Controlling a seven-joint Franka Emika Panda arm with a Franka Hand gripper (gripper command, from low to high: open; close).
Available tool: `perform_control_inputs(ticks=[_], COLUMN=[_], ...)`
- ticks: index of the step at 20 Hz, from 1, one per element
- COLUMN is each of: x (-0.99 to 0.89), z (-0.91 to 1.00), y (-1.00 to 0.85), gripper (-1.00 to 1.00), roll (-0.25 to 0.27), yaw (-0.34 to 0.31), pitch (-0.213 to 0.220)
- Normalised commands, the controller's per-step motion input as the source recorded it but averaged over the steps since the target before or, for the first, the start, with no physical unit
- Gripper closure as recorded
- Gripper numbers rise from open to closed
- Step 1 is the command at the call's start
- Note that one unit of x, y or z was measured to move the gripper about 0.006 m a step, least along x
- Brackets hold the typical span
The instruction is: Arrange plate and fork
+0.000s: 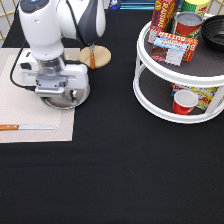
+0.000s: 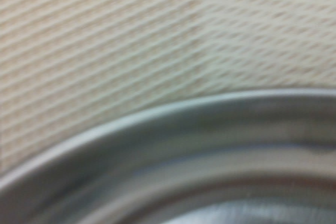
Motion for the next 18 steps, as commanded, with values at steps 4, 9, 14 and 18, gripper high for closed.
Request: perform_control_inputs(ticks=[4,9,14,18], x=[0.45,0.28,0.06,0.0], z=[0.1,0.1,0.04,0.01], y=[-0.8,-0.84,-0.78,-0.73], gripper=[-1.0,-1.0,-1.0,-1.0], roll=[0.003,0.01,0.012,0.022], yaw=[0.048,0.079,0.102,0.118], pitch=[0.024,0.021,0.041,0.056])
